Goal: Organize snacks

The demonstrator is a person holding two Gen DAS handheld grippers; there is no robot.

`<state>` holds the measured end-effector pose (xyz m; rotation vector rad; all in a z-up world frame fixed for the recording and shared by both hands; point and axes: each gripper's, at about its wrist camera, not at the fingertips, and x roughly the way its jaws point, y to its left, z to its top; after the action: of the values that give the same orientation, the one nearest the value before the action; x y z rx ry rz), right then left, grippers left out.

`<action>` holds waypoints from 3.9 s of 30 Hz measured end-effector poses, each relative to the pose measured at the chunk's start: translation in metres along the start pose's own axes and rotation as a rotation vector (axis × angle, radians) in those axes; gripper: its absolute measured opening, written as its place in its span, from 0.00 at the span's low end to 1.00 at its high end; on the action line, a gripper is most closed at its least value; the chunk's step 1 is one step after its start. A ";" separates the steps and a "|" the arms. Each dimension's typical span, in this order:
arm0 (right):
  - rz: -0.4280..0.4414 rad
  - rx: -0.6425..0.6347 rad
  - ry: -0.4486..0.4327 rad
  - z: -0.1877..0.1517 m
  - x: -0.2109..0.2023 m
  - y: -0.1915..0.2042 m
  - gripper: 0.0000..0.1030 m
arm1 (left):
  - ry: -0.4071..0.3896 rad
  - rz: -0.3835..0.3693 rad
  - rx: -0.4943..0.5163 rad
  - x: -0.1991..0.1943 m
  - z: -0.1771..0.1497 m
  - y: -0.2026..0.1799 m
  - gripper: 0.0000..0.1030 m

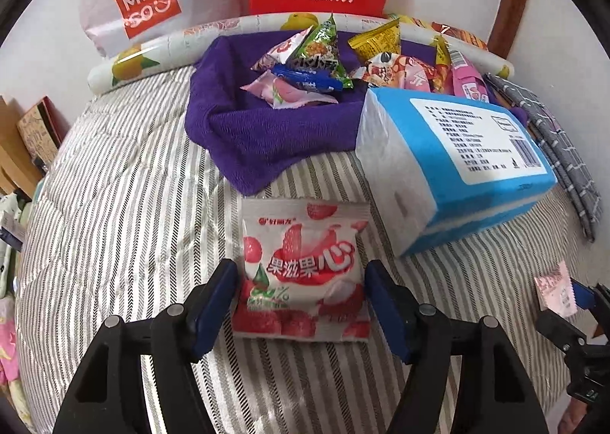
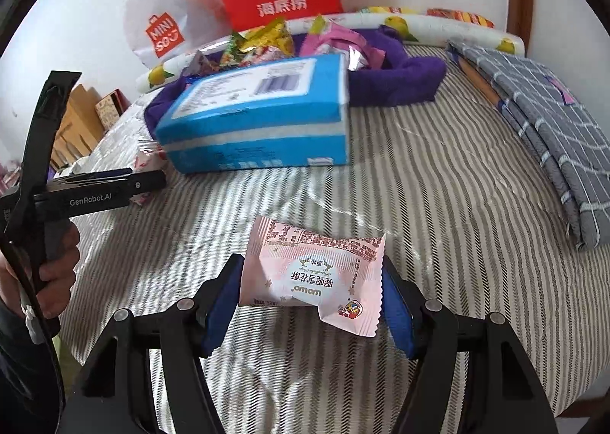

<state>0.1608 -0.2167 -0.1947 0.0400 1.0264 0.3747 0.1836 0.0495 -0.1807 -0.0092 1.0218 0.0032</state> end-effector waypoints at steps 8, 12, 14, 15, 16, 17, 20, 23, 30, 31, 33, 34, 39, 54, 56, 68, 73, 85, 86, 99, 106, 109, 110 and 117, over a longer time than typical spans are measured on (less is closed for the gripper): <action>-0.008 0.002 -0.011 -0.002 -0.001 -0.001 0.65 | -0.038 -0.012 -0.010 -0.011 -0.012 0.006 0.53; -0.013 -0.001 -0.011 -0.004 -0.001 0.001 0.65 | -0.047 -0.016 -0.002 -0.018 -0.022 0.005 0.53; -0.014 -0.004 -0.013 -0.005 -0.003 0.003 0.65 | -0.053 -0.006 0.006 -0.020 -0.026 0.002 0.53; -0.017 -0.007 -0.013 -0.005 -0.003 0.003 0.65 | -0.062 0.000 0.004 -0.020 -0.027 0.002 0.53; -0.023 -0.013 -0.017 -0.007 -0.002 0.005 0.66 | -0.070 0.004 0.000 -0.021 -0.029 0.001 0.53; -0.028 -0.019 -0.021 -0.007 -0.002 0.005 0.66 | -0.079 0.009 -0.003 -0.021 -0.030 0.000 0.53; -0.064 -0.072 -0.033 -0.010 0.000 0.011 0.66 | -0.096 0.014 -0.009 -0.022 -0.032 0.000 0.53; -0.089 -0.118 -0.055 -0.014 0.001 0.016 0.67 | -0.099 0.006 -0.019 -0.023 -0.031 0.001 0.53; -0.086 -0.088 -0.102 -0.017 0.000 0.013 0.67 | -0.102 0.006 -0.022 -0.023 -0.033 0.001 0.53; -0.092 -0.090 -0.105 -0.017 0.001 0.014 0.67 | -0.103 0.002 -0.025 -0.023 -0.033 0.001 0.53; -0.098 -0.085 -0.111 -0.017 0.001 0.016 0.68 | -0.105 0.000 -0.027 -0.024 -0.034 0.001 0.54; -0.100 -0.083 -0.113 -0.017 0.002 0.016 0.68 | -0.106 -0.001 -0.028 -0.024 -0.034 0.001 0.54; -0.069 -0.034 -0.104 -0.014 0.001 0.010 0.68 | -0.115 -0.026 -0.047 -0.025 -0.036 0.005 0.54; -0.087 -0.088 -0.103 -0.017 0.002 0.014 0.70 | -0.103 0.014 -0.010 -0.024 -0.034 -0.003 0.55; -0.089 -0.084 -0.099 -0.017 0.003 0.015 0.70 | -0.104 0.013 -0.011 -0.024 -0.034 -0.003 0.55; -0.073 -0.046 -0.077 -0.009 -0.001 0.009 0.61 | -0.095 -0.046 -0.062 -0.036 -0.036 0.008 0.53; -0.072 -0.053 -0.105 -0.005 -0.013 0.014 0.61 | -0.104 -0.055 -0.068 -0.046 -0.036 0.011 0.53; -0.036 -0.076 -0.160 0.013 -0.047 0.030 0.61 | -0.117 -0.120 -0.045 -0.072 -0.038 -0.007 0.53; -0.037 -0.079 -0.167 0.015 -0.051 0.030 0.61 | -0.121 -0.124 -0.046 -0.075 -0.037 -0.007 0.53; -0.021 -0.081 -0.240 0.053 -0.088 0.034 0.61 | -0.194 -0.142 -0.012 -0.121 -0.001 -0.027 0.53; -0.017 -0.082 -0.265 0.080 -0.094 0.034 0.61 | -0.217 -0.149 -0.001 -0.128 0.024 -0.033 0.53; -0.023 -0.084 -0.260 0.089 -0.091 0.034 0.61 | -0.218 -0.149 0.004 -0.127 0.034 -0.035 0.53; -0.023 -0.082 -0.259 0.091 -0.090 0.033 0.61 | -0.217 -0.154 0.005 -0.126 0.037 -0.035 0.53; -0.010 -0.082 -0.250 0.106 -0.077 0.032 0.49 | -0.203 -0.159 0.016 -0.116 0.051 -0.038 0.53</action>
<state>0.2060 -0.1969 -0.0692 0.0077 0.7630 0.3917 0.1668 0.0124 -0.0549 -0.0740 0.8155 -0.1468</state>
